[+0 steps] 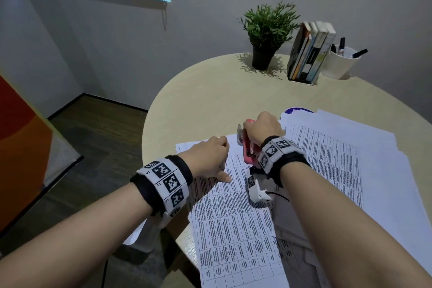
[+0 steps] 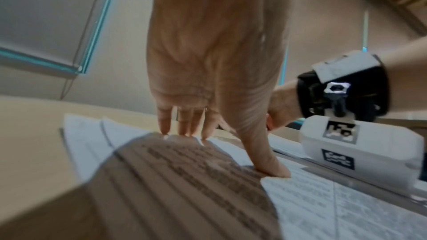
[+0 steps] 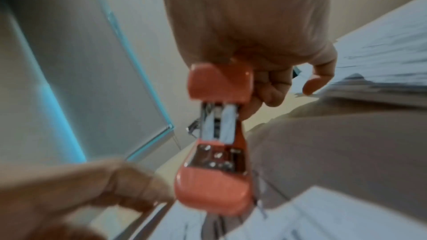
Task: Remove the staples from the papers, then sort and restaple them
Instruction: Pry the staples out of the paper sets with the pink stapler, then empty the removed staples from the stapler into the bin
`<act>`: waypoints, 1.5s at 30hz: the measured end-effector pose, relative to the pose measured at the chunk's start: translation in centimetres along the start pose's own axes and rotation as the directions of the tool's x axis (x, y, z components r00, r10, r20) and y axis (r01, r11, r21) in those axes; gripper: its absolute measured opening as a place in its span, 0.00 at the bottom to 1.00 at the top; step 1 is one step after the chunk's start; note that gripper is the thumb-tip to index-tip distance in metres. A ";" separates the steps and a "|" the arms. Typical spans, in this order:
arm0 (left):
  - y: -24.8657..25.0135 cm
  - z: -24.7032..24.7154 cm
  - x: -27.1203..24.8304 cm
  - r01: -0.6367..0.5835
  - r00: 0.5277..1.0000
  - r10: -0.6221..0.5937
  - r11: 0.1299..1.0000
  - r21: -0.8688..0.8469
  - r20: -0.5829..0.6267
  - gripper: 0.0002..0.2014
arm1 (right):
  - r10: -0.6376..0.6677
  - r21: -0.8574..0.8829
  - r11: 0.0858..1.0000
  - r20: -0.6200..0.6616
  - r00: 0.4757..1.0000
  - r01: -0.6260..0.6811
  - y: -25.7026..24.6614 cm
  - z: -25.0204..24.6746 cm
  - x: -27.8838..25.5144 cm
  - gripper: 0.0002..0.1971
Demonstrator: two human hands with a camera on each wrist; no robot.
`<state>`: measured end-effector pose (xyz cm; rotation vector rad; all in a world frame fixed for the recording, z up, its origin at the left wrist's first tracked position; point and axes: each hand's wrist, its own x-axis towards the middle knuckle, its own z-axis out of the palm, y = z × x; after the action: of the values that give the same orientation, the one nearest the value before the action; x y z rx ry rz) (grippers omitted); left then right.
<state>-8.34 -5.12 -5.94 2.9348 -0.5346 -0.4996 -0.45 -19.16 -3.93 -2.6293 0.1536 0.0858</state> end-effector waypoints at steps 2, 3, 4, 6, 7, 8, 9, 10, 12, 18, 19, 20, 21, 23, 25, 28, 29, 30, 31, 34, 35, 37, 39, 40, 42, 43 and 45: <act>-0.5 0.1 0.1 0.011 0.998 -0.013 0.999 -0.039 -0.064 0.30 | 0.049 0.205 0.977 0.036 0.998 -0.055 1.0 -0.5 0.2 0.18; -0.7 0.1 0.2 0.042 0.993 -0.046 0.998 -0.045 -0.104 0.37 | 0.064 0.310 0.948 0.042 0.997 -0.074 1.6 -0.9 0.1 0.19; -1.0 -0.1 0.4 0.090 0.985 -0.098 0.994 -0.064 -0.140 0.45 | 0.080 0.427 0.899 0.053 0.995 -0.095 2.1 -1.3 0.0 0.20; -1.4 -0.8 1.2 0.199 0.961 -0.220 0.970 -0.139 -0.165 0.55 | 0.075 0.614 0.781 0.091 0.993 -0.116 3.1 -2.3 0.1 0.20; -1.5 -1.2 1.6 0.242 0.953 -0.268 0.953 -0.180 -0.139 0.54 | 0.059 0.665 0.738 0.112 0.992 -0.119 3.5 -2.8 0.0 0.20; -1.4 -1.8 1.9 0.270 0.950 -0.296 0.939 -0.214 -0.096 0.50 | 0.036 0.693 0.712 0.128 0.991 -0.115 3.9 -3.4 -0.2 0.20; -1.3 -2.1 2.2 0.286 0.951 -0.306 0.925 -0.249 -0.045 0.43 | 0.002 0.714 0.693 0.134 0.991 -0.098 4.4 -3.9 -0.3 0.20; -1.3 -2.3 2.3 0.286 0.954 -0.300 0.914 -0.289 -0.004 0.35 | -0.024 0.727 0.681 0.147 0.989 -0.091 4.9 -4.3 -0.3 0.20; -1.5 -2.6 2.5 0.253 0.962 -0.274 0.903 -0.348 -0.013 0.14 | -0.074 0.737 0.670 0.190 0.979 -0.092 5.8 -4.9 -0.4 0.22; -3.9 -7.4 0.9 0.057 0.959 -0.175 0.889 -0.455 -0.223 0.19 | -0.234 0.651 0.759 0.316 0.919 -0.031 6.6 -5.5 -2.1 0.25; -4.3 -8.6 0.5 0.033 0.951 -0.171 0.884 -0.467 -0.258 0.18 | -0.256 0.645 0.764 0.306 0.917 -0.002 6.2 -5.4 -2.4 0.23; -4.7 -9.6 0.1 0.002 0.943 -0.158 0.883 -0.470 -0.293 0.18 | -0.276 0.640 0.768 0.291 0.916 0.028 5.6 -5.4 -2.9 0.23; -4.9 -10.6 -0.1 -0.019 0.933 -0.150 0.886 -0.463 -0.326 0.17 | -0.303 0.653 0.755 0.263 0.916 0.062 4.8 -5.3 -3.3 0.23; -4.7 -12.6 -0.6 -0.041 0.873 -0.178 0.901 -0.433 -0.454 0.11 | -0.341 0.701 0.705 0.202 0.918 0.108 3.2 -5.6 -4.0 0.25; -4.4 -14.0 -0.8 -0.023 0.691 -0.255 0.928 -0.373 -0.676 0.04 | -0.339 0.764 0.627 0.092 0.936 0.152 1.8 -6.6 -4.3 0.27; -4.1 -14.9 -1.1 -0.063 0.423 -0.322 0.922 -0.382 -0.847 0.15 | -0.236 0.819 0.546 -0.052 0.970 0.177 1.2 -9.7 -3.7 0.25; -4.0 -14.8 -1.1 -0.076 0.409 -0.330 0.917 -0.392 -0.851 0.16 | -0.196 0.824 0.543 -0.062 0.979 0.161 1.7 -10.7 -3.2 0.24; -4.1 -14.3 -1.1 -0.073 0.428 -0.330 0.915 -0.396 -0.841 0.16 | -0.158 0.820 0.554 -0.063 0.985 0.141 2.3 -11.7 -2.8 0.22; -4.1 -13.7 -0.9 -0.059 0.472 -0.326 0.916 -0.398 -0.819 0.17 | -0.137 0.801 0.584 -0.061 0.989 0.130 3.2 -12.5 -2.4 0.20; -3.9 -11.1 -0.6 0.019 0.646 -0.317 0.916 -0.401 -0.694 0.19 | -0.044 0.665 0.743 -0.059 0.997 0.072 6.5 -13.8 -1.8 0.21; -3.9 -10.1 -0.5 0.053 0.695 -0.323 0.914 -0.402 -0.642 0.19 | -0.005 0.616 0.787 -0.048 0.999 0.033 7.9 -14.0 -1.5 0.20; -4.1 -8.3 -0.5 0.115 0.757 -0.351 0.902 -0.415 -0.552 0.20 | 0.114 0.554 0.829 -0.030 0.993 -0.078 10.9 -13.7 -0.9 0.20; -4.8 -6.9 -0.7 0.166 0.786 -0.391 0.880 -0.445 -0.478 0.21 | 0.231 0.384 0.904 -0.073 0.970 -0.186 13.4 -13.5 -0.5 0.22; -5.2 -6.2 -0.8 0.192 0.797 -0.409 0.869 -0.456 -0.444 0.21 | 0.260 0.269 0.937 -0.114 0.959 -0.222 14.3 -13.5 -0.4 0.22; -6.1 -5.1 -1.3 0.235 0.808 -0.439 0.852 -0.468 -0.392 0.21 | 0.299 0.140 0.950 -0.162 0.940 -0.278 15.3 -13.6 -0.8 0.20; -6.6 -4.7 -1.6 0.247 0.810 -0.452 0.841 -0.482 -0.374 0.21 | 0.319 0.105 0.947 -0.177 0.931 -0.305 15.4 -13.8 -1.1 0.20; -7.4 -4.2 -2.1 0.252 0.802 -0.479 0.813 -0.525 -0.357 0.21 | 0.361 0.059 0.932 -0.260 0.896 -0.358 15.1 -13.9 -1.3 0.24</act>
<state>-6.36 2.75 -2.59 2.5439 0.2202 0.0857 -3.12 -38.98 1.07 -2.5603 0.7332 -0.1460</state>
